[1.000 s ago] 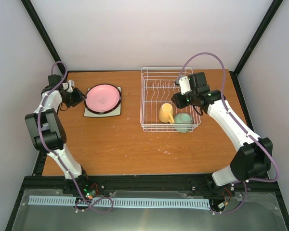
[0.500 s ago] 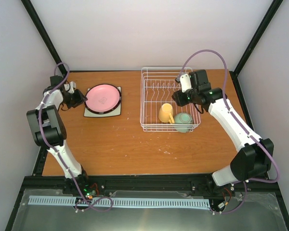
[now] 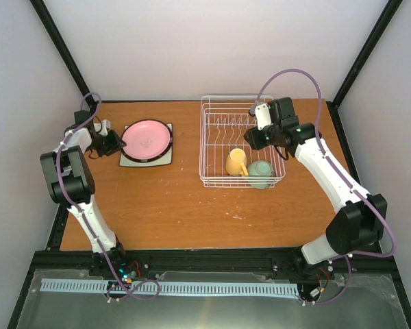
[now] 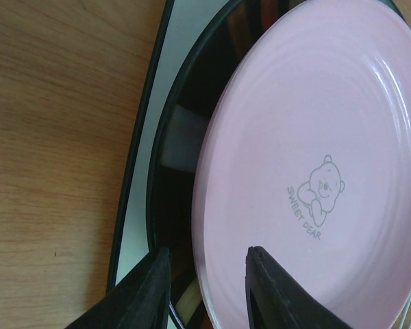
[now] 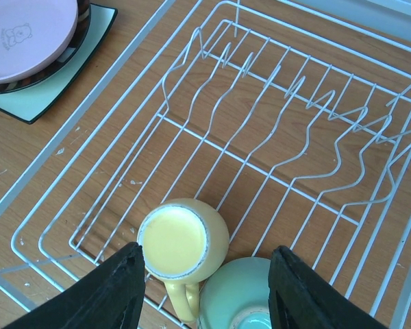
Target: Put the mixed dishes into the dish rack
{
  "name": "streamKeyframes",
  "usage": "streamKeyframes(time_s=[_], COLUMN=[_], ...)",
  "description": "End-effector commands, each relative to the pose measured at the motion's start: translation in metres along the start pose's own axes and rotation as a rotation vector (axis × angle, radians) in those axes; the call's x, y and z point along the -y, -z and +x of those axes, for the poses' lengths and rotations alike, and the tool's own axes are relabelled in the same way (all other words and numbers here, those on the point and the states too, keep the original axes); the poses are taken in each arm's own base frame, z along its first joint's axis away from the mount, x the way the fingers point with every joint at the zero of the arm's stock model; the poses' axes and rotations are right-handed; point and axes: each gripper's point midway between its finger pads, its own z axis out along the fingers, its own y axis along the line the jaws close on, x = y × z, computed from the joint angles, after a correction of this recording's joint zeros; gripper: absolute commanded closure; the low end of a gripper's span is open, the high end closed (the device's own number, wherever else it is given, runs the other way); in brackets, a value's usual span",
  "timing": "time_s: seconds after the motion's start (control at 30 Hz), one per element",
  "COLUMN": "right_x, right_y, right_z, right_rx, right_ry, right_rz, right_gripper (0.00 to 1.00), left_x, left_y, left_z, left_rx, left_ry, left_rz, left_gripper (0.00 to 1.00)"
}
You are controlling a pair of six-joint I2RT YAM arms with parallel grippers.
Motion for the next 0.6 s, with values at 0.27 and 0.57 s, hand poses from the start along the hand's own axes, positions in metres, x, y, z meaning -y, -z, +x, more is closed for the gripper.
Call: streamKeyframes(time_s=[0.27,0.57], right_x=[0.002,0.002], right_y=[-0.002,-0.006], right_z=[-0.009,-0.009], right_rx=[0.01,0.003], right_ry=[0.002,0.0], right_rz=[-0.001,-0.005], right_gripper=[0.51,0.51], left_x=[0.005,0.006], left_y=[-0.013,-0.016], left_z=[-0.013,-0.014], left_rx=[0.009,0.002], left_ry=[-0.021,-0.029], left_rz=[0.069,0.083], left_gripper=[0.75,0.99])
